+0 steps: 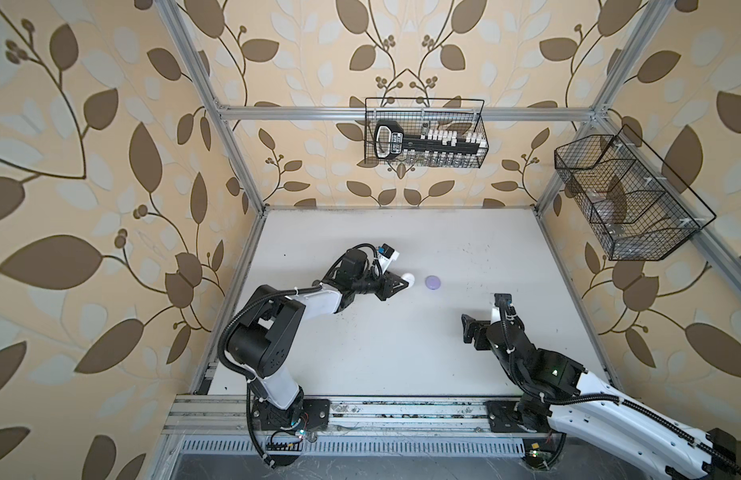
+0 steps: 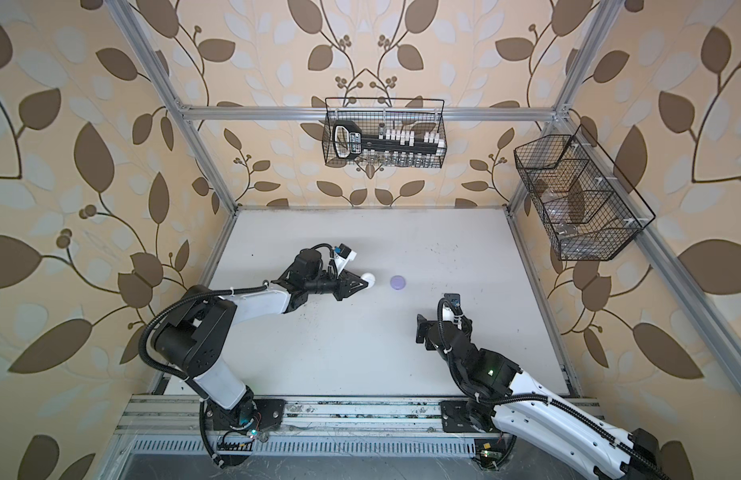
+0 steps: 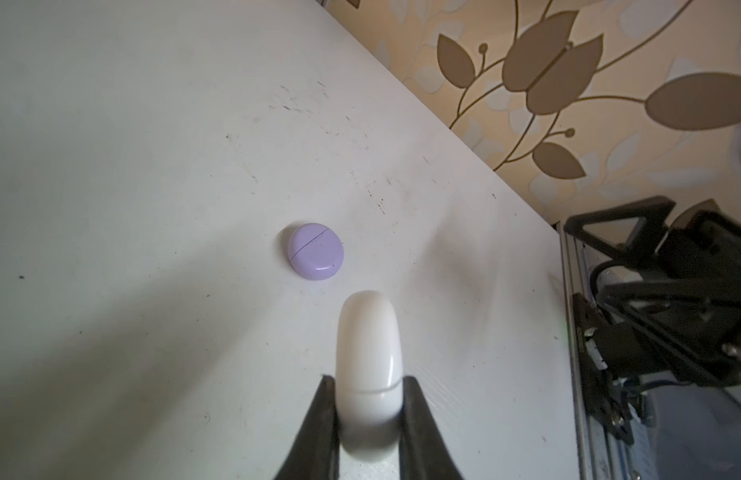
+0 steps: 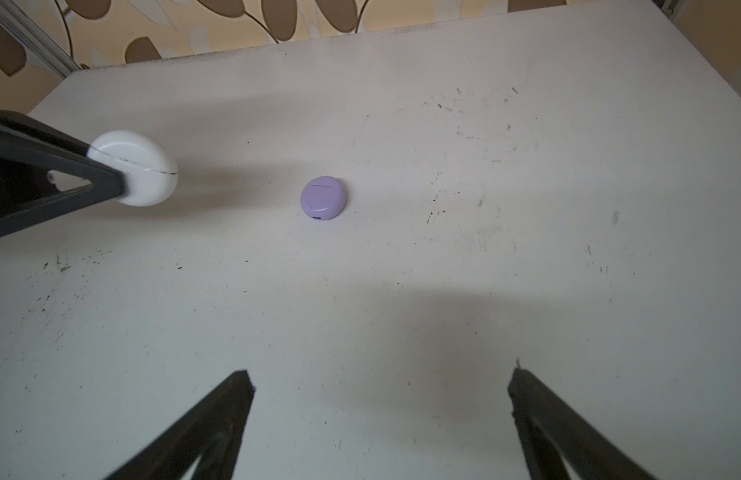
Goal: Insert the wireless bluetooth earbuds into the charging case
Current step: 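Set the closed white case down with the left gripper while the right arm withdraws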
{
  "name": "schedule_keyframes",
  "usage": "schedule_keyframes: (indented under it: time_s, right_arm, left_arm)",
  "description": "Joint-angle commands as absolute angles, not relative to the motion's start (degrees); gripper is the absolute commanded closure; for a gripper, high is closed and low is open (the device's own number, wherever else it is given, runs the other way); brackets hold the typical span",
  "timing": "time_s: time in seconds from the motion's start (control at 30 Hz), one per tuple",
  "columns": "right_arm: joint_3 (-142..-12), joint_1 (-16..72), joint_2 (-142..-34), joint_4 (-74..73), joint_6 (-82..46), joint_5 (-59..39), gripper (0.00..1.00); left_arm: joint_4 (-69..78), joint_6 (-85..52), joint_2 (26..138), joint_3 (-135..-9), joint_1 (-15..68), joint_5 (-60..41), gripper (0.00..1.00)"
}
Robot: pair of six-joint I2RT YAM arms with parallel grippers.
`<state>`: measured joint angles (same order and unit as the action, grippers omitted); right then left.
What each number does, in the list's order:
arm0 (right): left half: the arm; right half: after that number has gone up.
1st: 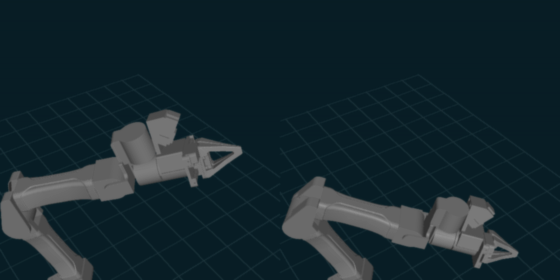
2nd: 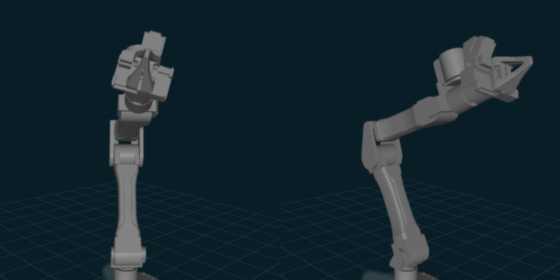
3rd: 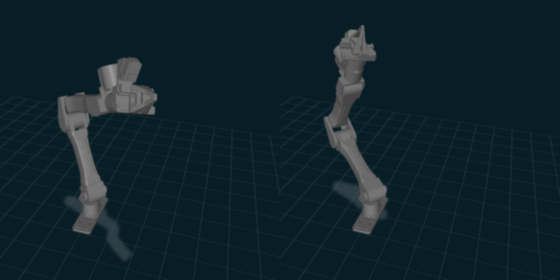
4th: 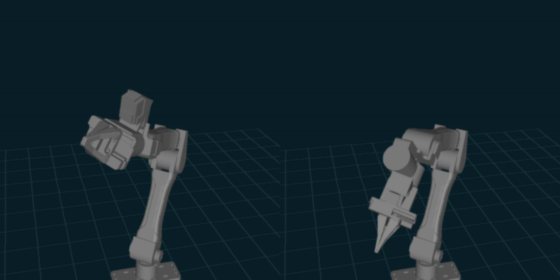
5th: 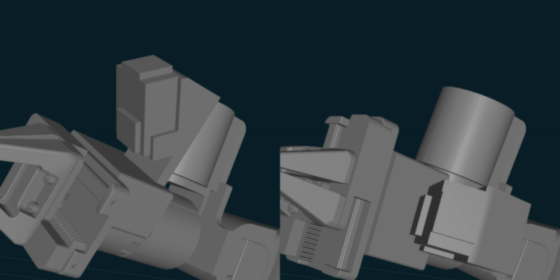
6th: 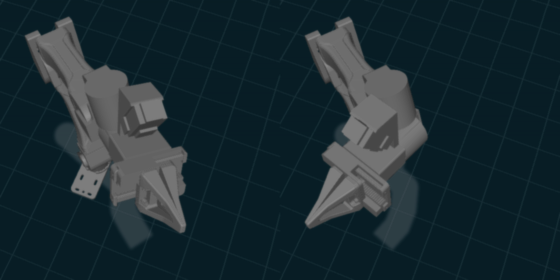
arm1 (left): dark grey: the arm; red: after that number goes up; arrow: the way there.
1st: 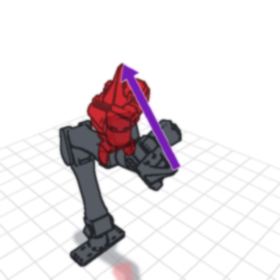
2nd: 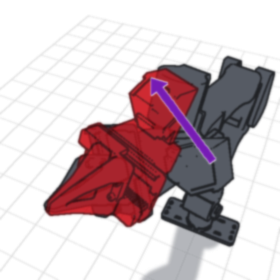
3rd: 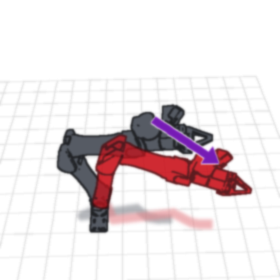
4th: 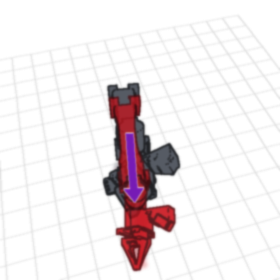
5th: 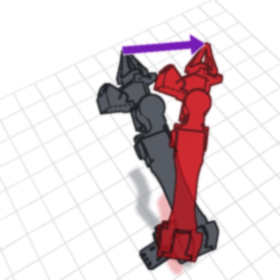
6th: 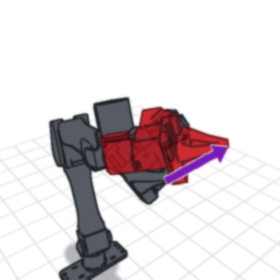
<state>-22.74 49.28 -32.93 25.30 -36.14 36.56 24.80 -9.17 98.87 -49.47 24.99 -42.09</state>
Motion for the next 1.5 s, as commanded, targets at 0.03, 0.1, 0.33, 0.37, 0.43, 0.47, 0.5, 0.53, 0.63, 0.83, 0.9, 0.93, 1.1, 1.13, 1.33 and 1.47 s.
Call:
schedule_keyframes:
  time_s: [0.03, 0.1, 0.33, 0.37, 0.43, 0.47, 0.5, 0.53, 0.63, 0.83, 0.9, 0.93, 1.1, 1.13, 1.33, 1.47]
  right_arm:
    - [-21.6, 50.2, -32.1, 25.2, -35.7, 38.8, 0.02]
    - [-21.6, 50.5, -32.4, 25.1, -35.7, 39.3, 0.02]
    - [-21.6, 51.4, -33.4, 24.6, -35.7, 39.7, 0.02]
    - [-21.6, 51.5, -33.5, 24.5, -35.6, 39.7, 0.02]
    - [-21.6, 51.7, -33.6, 24.3, -35.5, 39.7, 0.02]
    - [-21.6, 51.8, -33.6, 24.3, -35.5, 39.8, 0.02]
    - [-21.5, 51.9, -33.6, 24.3, -35.6, 39.9, 0.02]
    - [-21.6, 52.0, -33.7, 24.3, -35.5, 39.9, 0.02]
    - [-21.6, 52.1, -33.7, 24.3, -35.5, 40.2, 0.02]
    - [-21.5, 52.4, -33.9, 23.6, -34.9, 39.6, 0.02]
    - [-21.5, 52.7, -33.9, 23.7, -35.0, 39.9, 0.02]
    - [-21.5, 52.8, -33.8, 23.8, -35.1, 40.0, 0.02]
    - [-21.4, 53.0, -33.7, 23.6, -35.0, 40.0, 0.02]
    - [-21.4, 53.0, -33.7, 23.6, -35.0, 40.0, 0.02]
    - [-21.5, 53.0, -34.0, 23.4, -34.7, 39.7, 0.03]
    - [-21.4, 53.1, -34.4, 22.6, -33.7, 38.4, 0.03]
  left_arm:
    - [24.4, -18.9, 103.5, -54.5, 22.9, -45.7, 0.85]
    - [23.0, -20.9, 105.9, -56.3, 21.9, -46.3, 0.86]
    - [21.7, -23.5, 108.6, -57.0, 20.7, -45.1, 0.86]
    - [21.6, -24.1, 109.2, -57.3, 20.6, -45.1, 0.86]
    - [21.0, -24.6, 110.1, -57.6, 20.5, -45.0, 0.86]
    - [20.7, -24.5, 110.5, -57.6, 20.5, -44.9, 0.86]
    - [20.2, -24.3, 110.7, -57.6, 20.5, -44.5, 0.86]
    - [19.6, -24.0, 110.8, -57.7, 20.5, -43.8, 0.86]
    - [18.0, -24.3, 111.8, -58.3, 19.8, -42.3, 0.86]
    - [14.6, -23.2, 113.8, -60.0, 18.8, -40.4, 0.87]
    - [13.5, -23.2, 114.2, -60.6, 18.7, -40.1, 0.87]
    - [13.1, -23.1, 114.4, -60.9, 18.7, -40.0, 0.87]
    - [10.2, -21.7, 115.1, -61.7, 18.6, -39.6, 0.86]
    - [9.6, -21.5, 115.2, -61.8, 18.6, -39.6, 0.85]
    - [7.2, -20.4, 115.2, -61.7, 18.5, -40.3, 0.74]
    - [6.7, -19.8, 115.2, -61.8, 18.5, -40.5, 0.58]
